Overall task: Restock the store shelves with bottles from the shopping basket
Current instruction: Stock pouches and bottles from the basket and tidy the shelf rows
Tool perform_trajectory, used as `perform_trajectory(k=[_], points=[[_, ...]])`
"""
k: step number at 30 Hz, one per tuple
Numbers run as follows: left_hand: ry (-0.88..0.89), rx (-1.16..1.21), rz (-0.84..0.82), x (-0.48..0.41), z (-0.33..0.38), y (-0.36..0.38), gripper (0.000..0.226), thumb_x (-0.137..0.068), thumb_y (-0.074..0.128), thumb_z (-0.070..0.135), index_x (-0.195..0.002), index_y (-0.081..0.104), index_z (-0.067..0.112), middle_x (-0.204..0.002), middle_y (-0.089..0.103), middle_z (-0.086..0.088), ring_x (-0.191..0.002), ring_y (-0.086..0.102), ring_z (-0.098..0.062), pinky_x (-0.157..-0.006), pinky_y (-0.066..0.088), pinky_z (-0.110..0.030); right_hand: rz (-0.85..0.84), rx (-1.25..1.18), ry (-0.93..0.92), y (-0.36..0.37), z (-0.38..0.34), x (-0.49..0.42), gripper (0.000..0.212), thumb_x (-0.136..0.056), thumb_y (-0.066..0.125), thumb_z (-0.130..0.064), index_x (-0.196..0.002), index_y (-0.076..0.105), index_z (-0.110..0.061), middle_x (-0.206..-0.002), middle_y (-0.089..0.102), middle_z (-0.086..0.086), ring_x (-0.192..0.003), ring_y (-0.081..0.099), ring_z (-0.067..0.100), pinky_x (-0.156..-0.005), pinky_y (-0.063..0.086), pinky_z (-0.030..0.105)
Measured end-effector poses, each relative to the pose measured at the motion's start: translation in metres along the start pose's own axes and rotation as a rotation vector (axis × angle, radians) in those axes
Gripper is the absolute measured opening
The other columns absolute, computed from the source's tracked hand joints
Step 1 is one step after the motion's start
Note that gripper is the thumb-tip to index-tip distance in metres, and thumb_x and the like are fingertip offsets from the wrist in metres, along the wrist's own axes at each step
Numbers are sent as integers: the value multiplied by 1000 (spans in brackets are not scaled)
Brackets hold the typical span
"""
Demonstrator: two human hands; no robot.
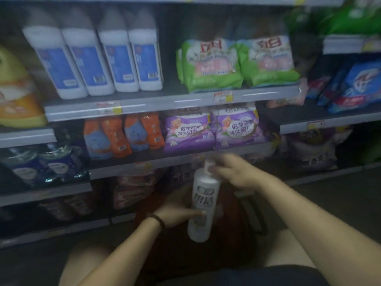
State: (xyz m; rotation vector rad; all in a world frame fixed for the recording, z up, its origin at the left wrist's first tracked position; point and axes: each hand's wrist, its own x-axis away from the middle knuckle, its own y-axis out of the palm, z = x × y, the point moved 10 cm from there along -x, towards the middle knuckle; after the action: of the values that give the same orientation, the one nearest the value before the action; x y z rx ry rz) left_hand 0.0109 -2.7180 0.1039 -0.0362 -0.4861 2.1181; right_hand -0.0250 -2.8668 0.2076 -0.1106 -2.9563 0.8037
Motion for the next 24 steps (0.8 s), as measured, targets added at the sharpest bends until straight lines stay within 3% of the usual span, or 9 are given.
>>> perform_trajectory(k=[2,4,6,10,12,15,19,22,24], points=[[74,71,90,5,32,-13,68,-75,96,13,-128,64,42,-128,75,14,-120,70,-2,-101,57,-25,12,18,-37,-19,-35,-3,18,-107,65,-17,-124,67,-10,-113,75,17,-97,70,15,-85,57,37],[129,114,178,9,67,-31,60,-73,96,13,-122,70,36,-124,78,9,-115,74,-8,-95,59,-27,22,17,-84,-38,-71,-4,8,-108,63,-15,-114,65,-11,-99,72,14,-87,66,15,-77,54,35],[160,153,216,13,100,-45,61,-73,97,14,-125,70,32,-122,79,7,-114,75,-12,-94,60,-34,52,-3,-124,-61,-109,-2,2,-109,62,-16,-110,64,-16,-98,72,11,-87,66,20,-76,54,38],[210,184,339,18,169,-79,68,-66,102,25,-123,67,36,-118,80,7,-109,77,-14,-92,64,-45,181,-50,-166,-106,-172,-1,28,-105,68,-37,-119,68,-13,-116,78,11,-104,77,28,-88,65,48],[250,201,385,22,207,-95,64,-68,101,23,-121,66,34,-112,82,4,-103,79,-14,-86,66,-43,190,-116,-161,-119,-194,-2,40,-105,65,-45,-124,67,-9,-118,77,12,-107,77,31,-91,65,54],[305,243,423,28,262,-122,62,-73,97,16,-124,65,28,-106,83,1,-96,81,-16,-80,67,-37,133,-252,-129,-131,-215,-2,45,-107,62,-42,-132,63,-5,-122,78,17,-109,78,35,-94,64,58],[380,247,480,38,328,-164,56,-75,95,20,-123,65,26,-107,83,-1,-95,81,-20,-77,67,-38,71,-319,-135,-139,-236,-1,53,-98,76,-44,-141,63,-16,-132,75,12,-118,75,36,-103,58,63],[416,261,518,46,370,-189,53,-76,94,20,-121,66,25,-103,84,-2,-89,82,-20,-69,67,-36,46,-255,-140,-141,-251,-2,67,-85,91,-32,-144,59,-21,-132,76,7,-116,77,29,-102,60,60],[430,275,552,50,397,-206,50,-77,94,19,-119,67,25,-102,84,-3,-87,82,-21,-67,67,-37,6,-202,-175,-140,-271,-4,62,-85,90,-20,-141,62,-21,-128,78,4,-116,77,25,-102,61,56]])
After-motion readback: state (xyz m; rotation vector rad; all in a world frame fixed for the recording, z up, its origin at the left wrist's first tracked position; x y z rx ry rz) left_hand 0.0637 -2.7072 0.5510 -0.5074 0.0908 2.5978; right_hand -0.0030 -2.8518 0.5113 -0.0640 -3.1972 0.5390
